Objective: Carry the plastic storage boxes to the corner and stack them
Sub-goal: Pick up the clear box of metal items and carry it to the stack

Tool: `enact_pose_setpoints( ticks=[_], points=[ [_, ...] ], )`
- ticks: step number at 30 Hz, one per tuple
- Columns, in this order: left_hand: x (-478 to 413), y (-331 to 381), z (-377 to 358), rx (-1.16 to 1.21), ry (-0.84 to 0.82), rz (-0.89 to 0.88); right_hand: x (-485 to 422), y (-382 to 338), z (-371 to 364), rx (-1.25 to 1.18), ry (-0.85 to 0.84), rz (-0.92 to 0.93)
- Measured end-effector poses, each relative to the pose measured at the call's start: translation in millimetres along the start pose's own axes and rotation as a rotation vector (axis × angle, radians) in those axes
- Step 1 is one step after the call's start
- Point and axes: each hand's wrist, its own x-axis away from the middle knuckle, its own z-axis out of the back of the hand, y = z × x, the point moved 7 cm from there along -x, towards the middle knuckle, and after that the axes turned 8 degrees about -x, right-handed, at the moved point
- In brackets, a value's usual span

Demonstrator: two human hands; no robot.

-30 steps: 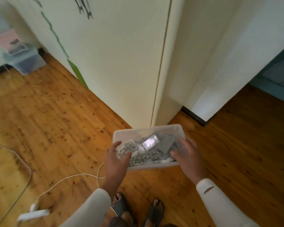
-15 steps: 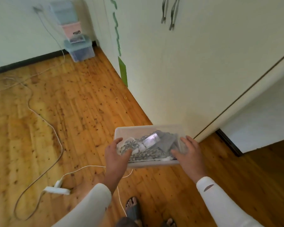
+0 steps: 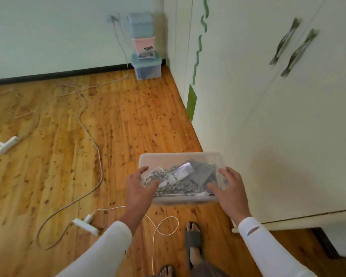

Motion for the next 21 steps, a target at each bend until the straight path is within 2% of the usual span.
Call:
enact_pose_setpoints(
  ticks=[11, 21],
  points=[
    [-79, 37, -7, 0.023, 0.180, 0.118, -135, -41, -28, -0.011, -0.163, 0.131],
    [-139, 50, -1, 0.061, 0.251, 0.191, -215, -72, -61, -0.022, -0.256, 0.180]
  ],
)
